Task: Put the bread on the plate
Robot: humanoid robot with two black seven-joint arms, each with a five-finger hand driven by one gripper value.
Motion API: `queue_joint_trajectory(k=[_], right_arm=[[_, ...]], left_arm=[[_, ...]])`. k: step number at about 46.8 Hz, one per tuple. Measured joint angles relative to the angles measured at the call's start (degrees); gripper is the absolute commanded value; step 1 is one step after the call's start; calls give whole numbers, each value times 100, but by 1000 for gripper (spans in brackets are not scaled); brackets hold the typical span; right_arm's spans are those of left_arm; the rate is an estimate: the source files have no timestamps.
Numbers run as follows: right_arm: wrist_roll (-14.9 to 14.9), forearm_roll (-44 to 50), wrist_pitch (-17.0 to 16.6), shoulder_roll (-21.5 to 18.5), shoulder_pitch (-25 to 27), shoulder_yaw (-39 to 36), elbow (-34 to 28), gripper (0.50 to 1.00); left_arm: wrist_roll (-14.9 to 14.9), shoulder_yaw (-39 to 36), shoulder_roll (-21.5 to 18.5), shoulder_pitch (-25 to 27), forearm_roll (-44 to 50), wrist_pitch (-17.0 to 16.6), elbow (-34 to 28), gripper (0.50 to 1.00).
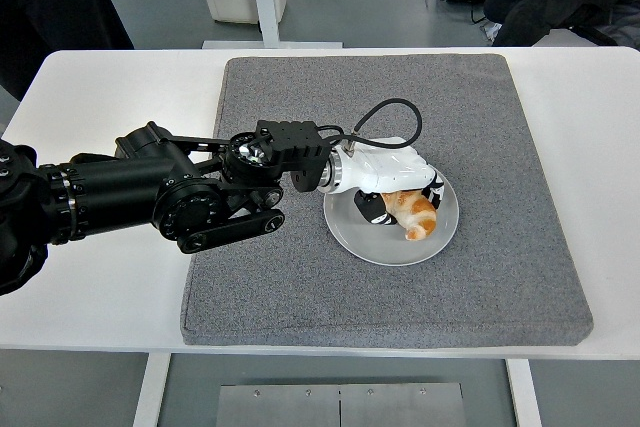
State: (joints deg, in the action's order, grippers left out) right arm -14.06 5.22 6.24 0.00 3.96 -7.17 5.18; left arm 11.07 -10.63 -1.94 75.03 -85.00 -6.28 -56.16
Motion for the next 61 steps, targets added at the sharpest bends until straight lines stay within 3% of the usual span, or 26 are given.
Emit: queue_joint_trajectory(k=[11, 12, 13, 14, 17, 37, 49, 61], right_arm=[[0, 0, 0, 0, 0, -2, 1, 1000], [0, 1, 0, 0, 0, -1, 1, 1000], [0, 1, 0, 0, 0, -1, 1, 1000], [0, 1, 0, 0, 0, 0, 1, 1000], [0, 1, 0, 0, 0, 0, 1, 1000], [0, -1, -1, 0, 0, 0, -2, 1000], [0, -2, -1, 0, 0, 1, -1, 1000], [0, -1, -1, 0, 0, 1, -3, 1000]], left_arm=[[0, 0, -5, -6, 0, 3, 0, 500], [0, 0, -5, -7, 5, 3, 0, 604], [0, 0, -6, -8, 16, 7, 0, 809], [0, 3, -7, -10, 45, 9, 0, 901], [1, 5, -8, -10, 79, 15, -2, 981], [91, 49, -350, 304, 430, 115, -316, 983], [92, 175, -740, 945, 1339, 427, -887, 984], [89, 544, -958, 1197, 2014, 501, -932, 984]])
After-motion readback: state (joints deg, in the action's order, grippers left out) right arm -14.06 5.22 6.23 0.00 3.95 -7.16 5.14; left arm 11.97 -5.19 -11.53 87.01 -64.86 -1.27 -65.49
